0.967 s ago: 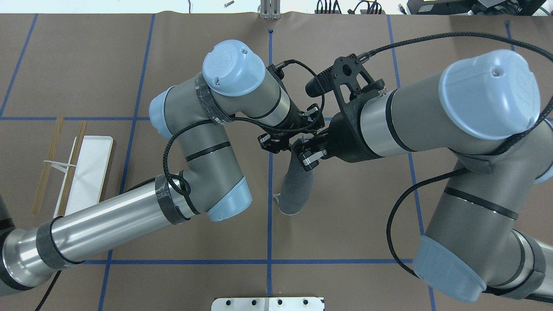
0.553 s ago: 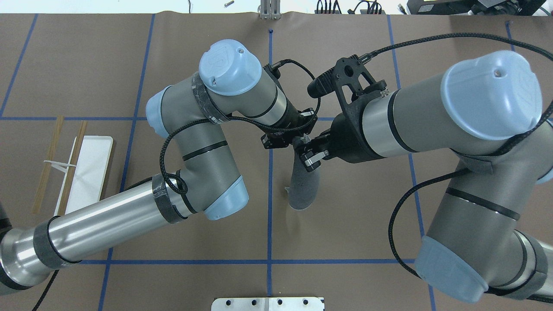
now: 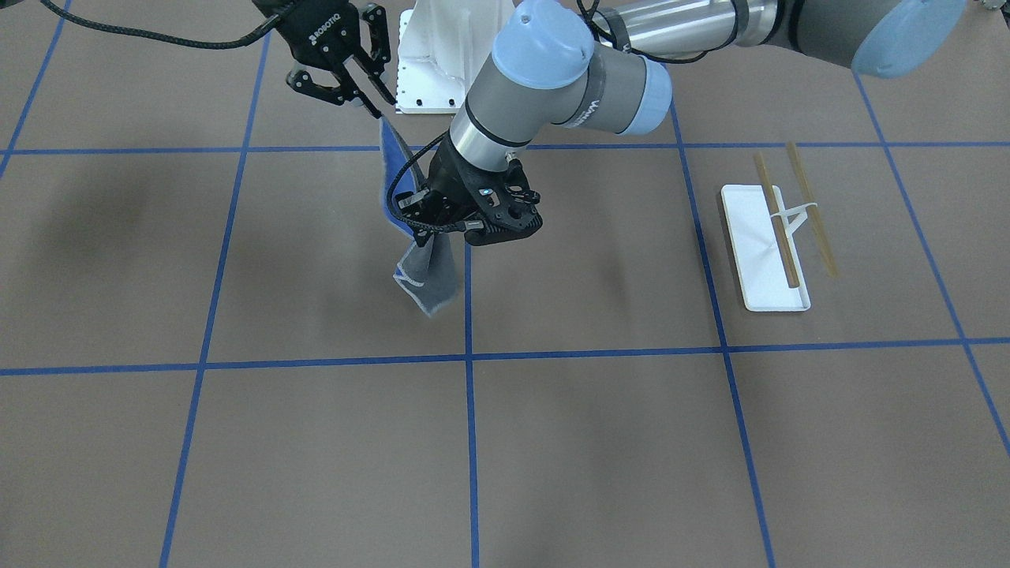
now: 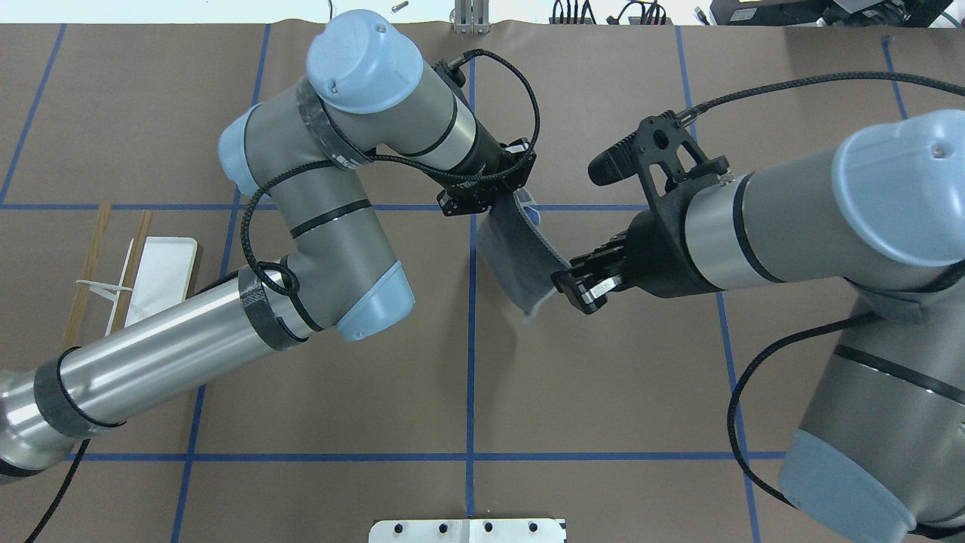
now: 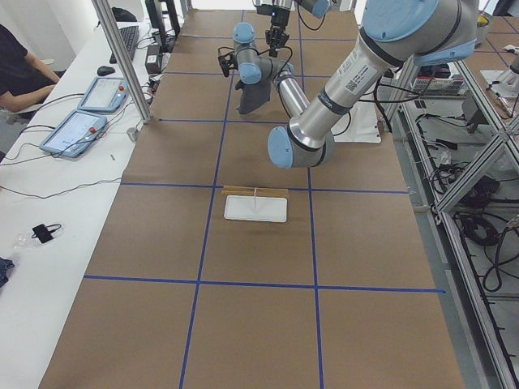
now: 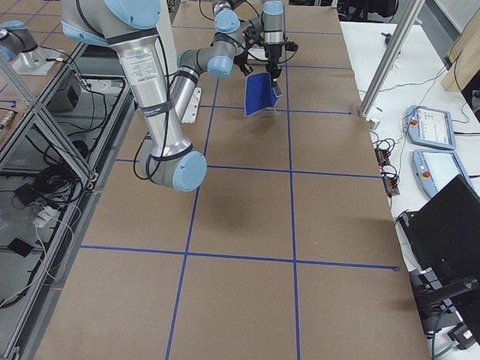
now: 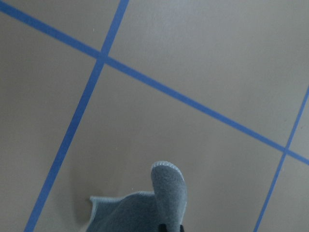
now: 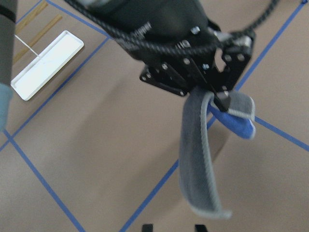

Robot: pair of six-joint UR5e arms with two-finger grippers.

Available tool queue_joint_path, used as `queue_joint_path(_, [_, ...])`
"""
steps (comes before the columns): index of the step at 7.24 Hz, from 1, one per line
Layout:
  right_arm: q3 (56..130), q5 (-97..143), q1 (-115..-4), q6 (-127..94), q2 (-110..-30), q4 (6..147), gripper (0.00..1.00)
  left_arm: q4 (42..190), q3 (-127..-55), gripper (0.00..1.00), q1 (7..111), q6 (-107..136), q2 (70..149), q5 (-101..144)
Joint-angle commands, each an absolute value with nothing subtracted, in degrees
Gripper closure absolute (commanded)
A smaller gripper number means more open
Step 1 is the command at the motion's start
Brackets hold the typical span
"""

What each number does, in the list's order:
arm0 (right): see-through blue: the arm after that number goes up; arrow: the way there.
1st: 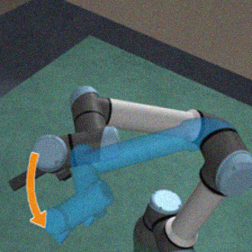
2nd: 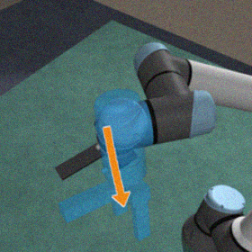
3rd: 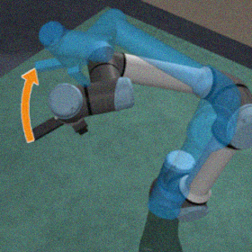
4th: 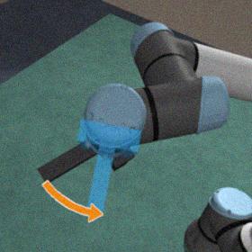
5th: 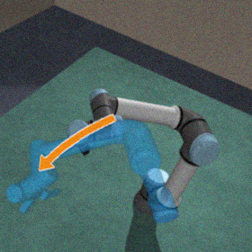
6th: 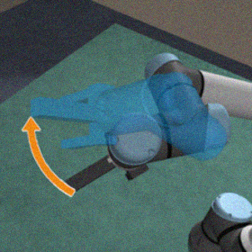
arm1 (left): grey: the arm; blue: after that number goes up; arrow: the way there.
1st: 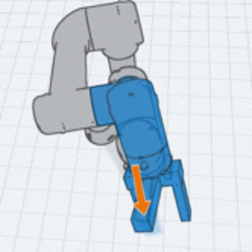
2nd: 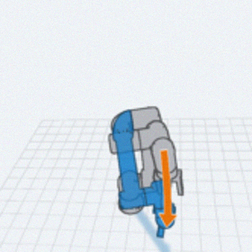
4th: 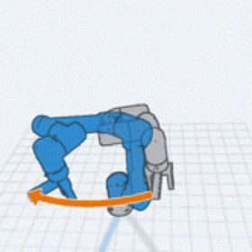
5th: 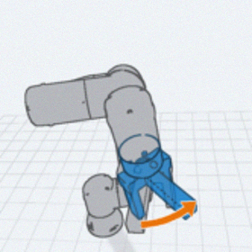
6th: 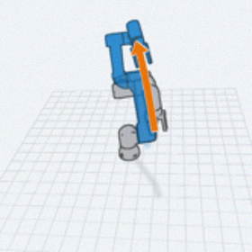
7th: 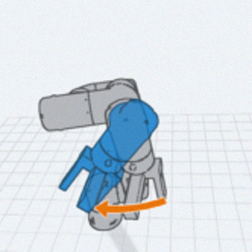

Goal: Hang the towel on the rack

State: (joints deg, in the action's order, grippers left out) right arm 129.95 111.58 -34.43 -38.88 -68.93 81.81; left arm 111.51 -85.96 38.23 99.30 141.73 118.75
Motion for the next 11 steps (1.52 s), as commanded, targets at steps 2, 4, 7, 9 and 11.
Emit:
queue_joint_path(2, [134.38,113.46,-41.8,-38.14,-77.94,89.34,0.0,111.18,-90.84,1.0,46.64,98.62,135.31,128.98])
queue_joint_path(4, [133.08,116.71,-51.9,-34.14,-77.78,100.84,0.0,111.27,-98.32,1.0,50.43,98.26,125.63,132.07])
queue_joint_path(7, [123.19,123.6,-66.83,-15.16,-77.17,115.14,0.0,111.27,-106.24,1.0,56.23,98.17,112.19,136.23])
queue_joint_path(9, [115.95,128.85,-73.71,-14.94,-77.69,114.61,0.0,111.44,-108.53,1.0,58.26,93.56,103.94,136.23])
queue_joint_path(11, [111.03,129.37,-77.68,-15.21,-77.96,114.52,0.0,111.53,-110.57,1.0,60.63,83.54,94.69,136.23])
